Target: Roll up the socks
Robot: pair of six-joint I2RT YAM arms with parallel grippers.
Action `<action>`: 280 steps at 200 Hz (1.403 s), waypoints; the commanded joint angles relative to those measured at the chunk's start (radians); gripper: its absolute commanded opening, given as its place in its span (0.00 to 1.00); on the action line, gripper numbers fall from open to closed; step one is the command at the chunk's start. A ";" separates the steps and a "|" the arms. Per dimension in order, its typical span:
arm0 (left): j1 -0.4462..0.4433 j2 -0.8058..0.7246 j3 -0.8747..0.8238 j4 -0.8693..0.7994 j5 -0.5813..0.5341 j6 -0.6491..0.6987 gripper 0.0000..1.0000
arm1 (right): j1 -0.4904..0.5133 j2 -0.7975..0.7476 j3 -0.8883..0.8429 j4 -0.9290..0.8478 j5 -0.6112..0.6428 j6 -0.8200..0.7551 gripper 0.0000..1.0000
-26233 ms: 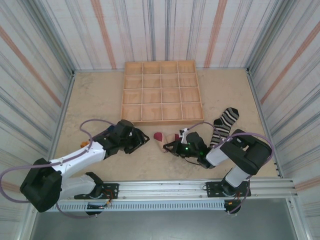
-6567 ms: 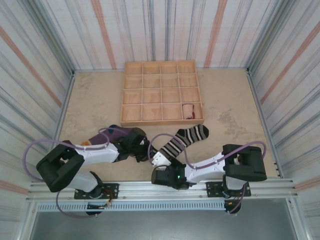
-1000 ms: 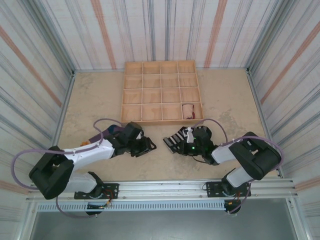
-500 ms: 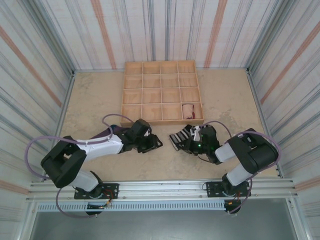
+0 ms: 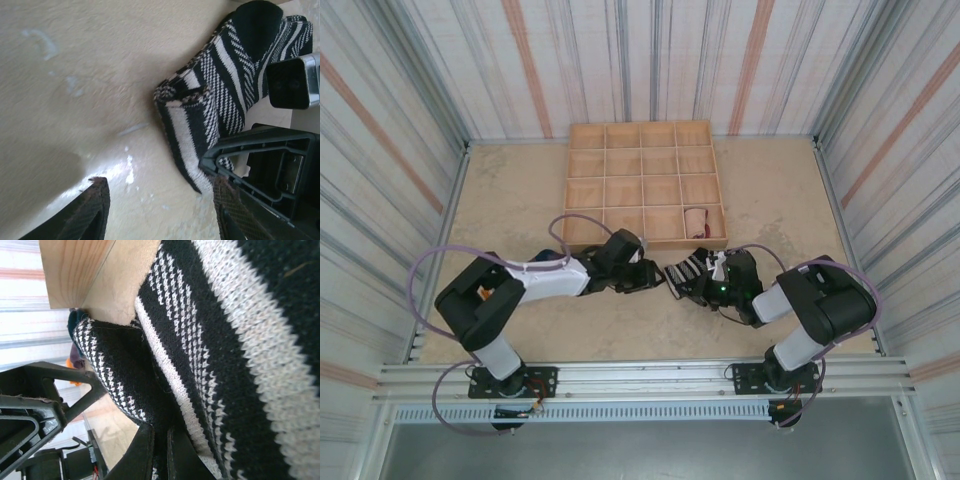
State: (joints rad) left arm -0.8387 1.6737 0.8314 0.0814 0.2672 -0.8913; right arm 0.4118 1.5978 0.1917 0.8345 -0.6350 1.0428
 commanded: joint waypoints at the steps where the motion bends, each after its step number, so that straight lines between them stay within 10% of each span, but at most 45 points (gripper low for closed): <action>1: -0.005 0.048 0.024 0.053 -0.011 0.029 0.57 | -0.019 0.075 -0.051 -0.290 0.146 0.033 0.00; 68: -0.012 0.164 0.061 0.101 -0.026 -0.001 0.55 | -0.023 0.156 -0.067 -0.181 0.120 0.064 0.00; 183: -0.015 0.253 0.170 -0.076 -0.031 0.005 0.18 | -0.026 0.096 -0.075 -0.236 0.141 0.051 0.00; 280: 0.016 0.119 0.163 -0.316 -0.060 0.028 0.00 | 0.152 -0.651 0.120 -1.004 0.443 -0.257 0.67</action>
State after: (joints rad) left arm -0.8402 1.8519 1.0512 -0.0780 0.2489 -0.8753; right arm 0.5255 1.0786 0.2665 0.1646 -0.3405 0.9054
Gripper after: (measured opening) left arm 0.091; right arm 0.642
